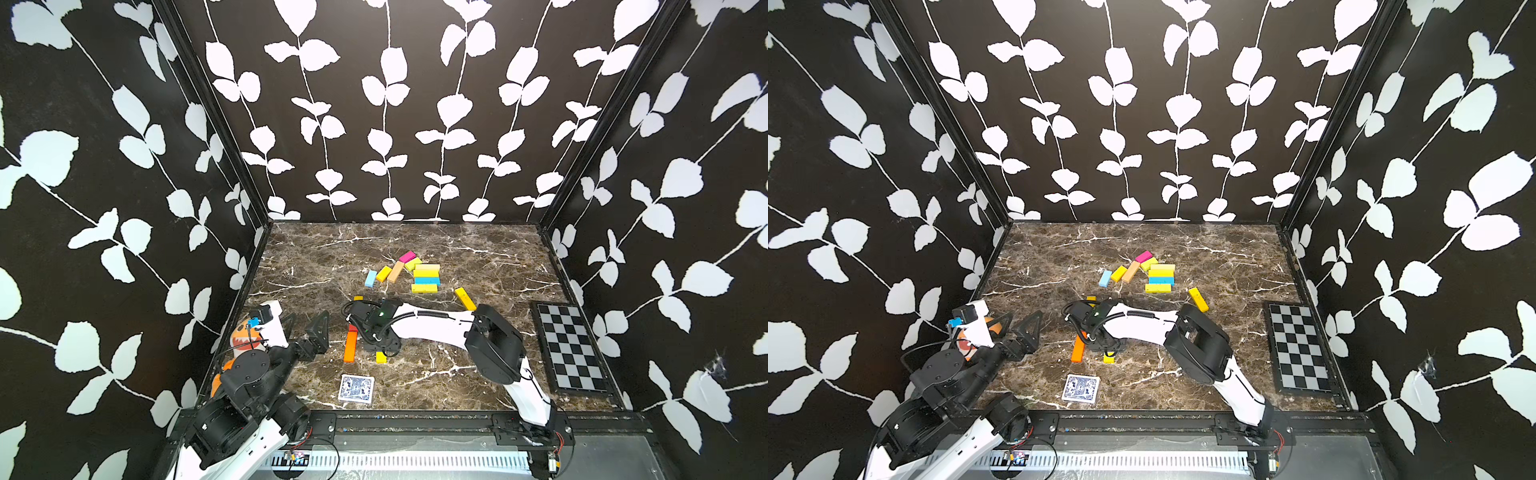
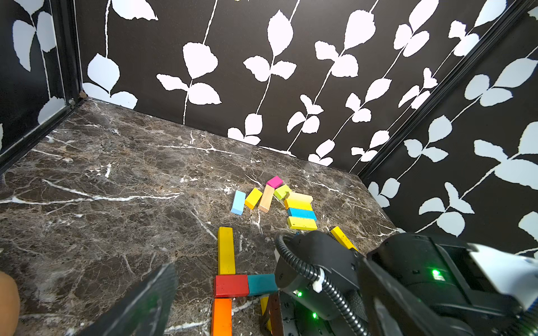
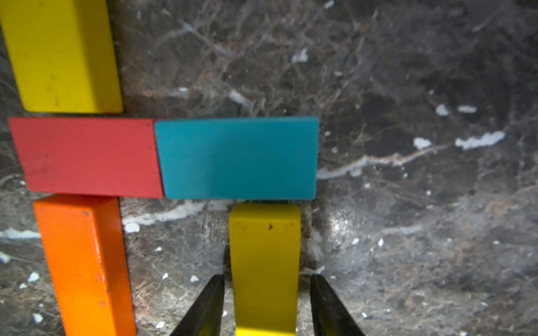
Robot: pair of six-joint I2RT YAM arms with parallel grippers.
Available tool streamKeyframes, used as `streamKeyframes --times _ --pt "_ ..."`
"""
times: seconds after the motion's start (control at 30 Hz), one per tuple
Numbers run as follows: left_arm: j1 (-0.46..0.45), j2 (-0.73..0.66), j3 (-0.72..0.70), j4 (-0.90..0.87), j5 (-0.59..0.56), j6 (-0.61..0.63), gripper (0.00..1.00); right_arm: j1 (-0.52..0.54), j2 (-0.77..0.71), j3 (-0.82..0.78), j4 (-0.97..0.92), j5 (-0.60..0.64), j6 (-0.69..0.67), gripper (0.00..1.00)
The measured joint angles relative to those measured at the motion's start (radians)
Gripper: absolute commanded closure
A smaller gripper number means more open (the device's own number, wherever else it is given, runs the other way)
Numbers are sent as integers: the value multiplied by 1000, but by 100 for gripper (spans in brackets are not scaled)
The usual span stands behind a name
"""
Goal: Assemble the letter h with building blocks
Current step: Assemble the building block at the center of the board.
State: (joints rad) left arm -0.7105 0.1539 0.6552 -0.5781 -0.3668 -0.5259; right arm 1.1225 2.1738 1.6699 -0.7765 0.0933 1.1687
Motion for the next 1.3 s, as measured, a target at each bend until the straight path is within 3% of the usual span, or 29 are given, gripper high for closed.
streamKeyframes --times 0.33,0.73,0.87,0.93,1.03,1.3 --pt "0 0 0 0 -1 0 1 -5 0 0 7 0 -2 56" --pt "0 0 0 0 -1 3 1 -1 -22 -16 29 31 -56 26" --pt "0 0 0 -1 -1 3 1 3 -97 -79 65 39 -95 23" --pt "0 0 0 -3 -1 2 1 4 -150 -118 91 13 -126 21" --pt "0 0 0 -8 -1 3 1 4 -221 -177 160 -69 -179 9" --pt "0 0 16 -24 -1 3 1 16 -271 -254 269 -319 -289 9"
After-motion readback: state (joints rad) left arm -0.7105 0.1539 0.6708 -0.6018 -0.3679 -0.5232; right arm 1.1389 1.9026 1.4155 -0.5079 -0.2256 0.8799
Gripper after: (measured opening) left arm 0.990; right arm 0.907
